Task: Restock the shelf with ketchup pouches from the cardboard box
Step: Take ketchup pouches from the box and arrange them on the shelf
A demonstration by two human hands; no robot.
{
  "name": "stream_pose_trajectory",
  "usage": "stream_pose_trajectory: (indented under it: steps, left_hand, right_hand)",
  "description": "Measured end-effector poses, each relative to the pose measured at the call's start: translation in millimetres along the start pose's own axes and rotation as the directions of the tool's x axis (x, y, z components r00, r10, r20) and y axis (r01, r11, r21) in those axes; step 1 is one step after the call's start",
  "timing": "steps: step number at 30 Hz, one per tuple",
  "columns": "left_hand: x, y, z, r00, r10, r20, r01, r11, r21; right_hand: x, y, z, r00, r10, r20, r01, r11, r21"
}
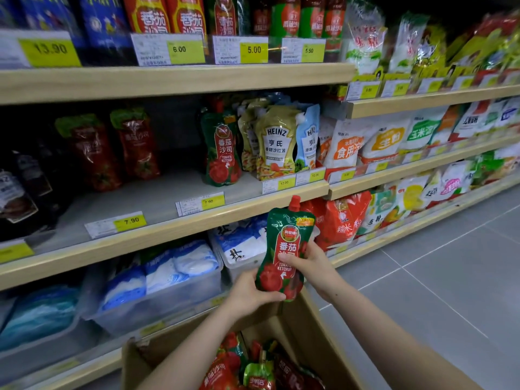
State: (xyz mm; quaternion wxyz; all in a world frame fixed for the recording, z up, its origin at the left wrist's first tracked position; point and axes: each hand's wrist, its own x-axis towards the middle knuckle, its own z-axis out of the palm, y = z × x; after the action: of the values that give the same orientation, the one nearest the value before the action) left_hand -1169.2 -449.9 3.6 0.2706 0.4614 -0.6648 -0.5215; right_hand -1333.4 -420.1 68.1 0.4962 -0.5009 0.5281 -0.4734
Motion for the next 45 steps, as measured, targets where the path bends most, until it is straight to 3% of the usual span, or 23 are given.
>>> stream_pose_trajectory:
  steps: [4, 8, 12, 14, 16, 17, 18, 19, 22, 24, 30, 33, 45]
  left_hand:
    - [-2.6, 1.8, 2.9, 0.97, 0.045, -0.239, -0.032, 0.998, 0.056]
    - [-6.5, 9.4, 0.1, 0.976, 0.055, -0.21, -0.032, 0.994, 0.109]
    - [-10.7, 28.1, -41.7, 0.959, 0.166, -0.229, -0.045, 0.889, 0.455]
    - [-16.3, 41.4, -73.7, 0.881, 0.388, -0.27, -0.132, 0.75, 0.648]
    - [-15.4, 51.6, -107.3, 0.702, 0.669, -0.246, -0.199, 0.516, 0.833]
    - [-13.1, 55.4, -123.2, 0.625, 0.746, -0.23, -0.178, 0.422, 0.889]
    - [-10.8, 58.9, -137.9, 0.595, 0.772, -0.224, -0.132, 0.369, 0.92]
    - [-8.8, 61.5, -150.6, 0.614, 0.756, -0.229, -0.075, 0.345, 0.936]
    - [-6.0, 58.9, -173.8, 0.757, 0.598, -0.264, 0.056, 0.342, 0.938]
    - [-5.2, 52.0, -178.3, 0.783, 0.572, -0.246, 0.085, 0.293, 0.952]
    - [0.7, 43.2, -170.2, 0.663, 0.701, -0.263, 0.161, 0.209, 0.965]
    - [4.9, 38.6, -170.0, 0.635, 0.731, -0.251, 0.178, 0.178, 0.968]
    - [12.8, 29.2, -168.5, 0.626, 0.735, -0.26, 0.243, 0.133, 0.961]
  right_hand:
    - [2.3, -6.2, 14.0, 0.997, -0.011, -0.076, 0.009, 1.0, -0.028]
    - [6.6, -12.9, 20.0, 0.991, -0.027, -0.133, 0.019, 0.998, -0.065]
    - [18.1, -32.4, 14.2, 0.992, -0.043, -0.115, 0.036, 0.997, -0.068]
    - [27.5, -46.6, 10.9, 0.991, -0.077, -0.114, 0.069, 0.995, -0.071]
    - [38.4, -64.6, 9.8, 0.986, -0.109, -0.123, 0.099, 0.991, -0.087]
    - [44.5, -74.0, 10.5, 0.984, -0.127, -0.122, 0.115, 0.989, -0.097]
    - [50.5, -83.6, 11.8, 0.982, -0.149, -0.113, 0.138, 0.985, -0.099]
    - [56.1, -93.0, 14.0, 0.979, -0.176, -0.1, 0.167, 0.981, -0.095]
    - [72.7, -118.2, 23.2, 0.962, -0.261, -0.076, 0.251, 0.96, -0.123]
    - [84.9, -130.5, 28.8, 0.945, -0.321, -0.063, 0.304, 0.933, -0.195]
    - [123.6, -147.8, 48.5, 0.876, -0.479, -0.051, 0.442, 0.841, -0.313]
    - [141.0, -147.6, 58.5, 0.861, -0.508, -0.03, 0.471, 0.819, -0.328]
    - [184.9, -115.0, 55.9, 0.954, -0.298, 0.017, 0.282, 0.882, -0.379]
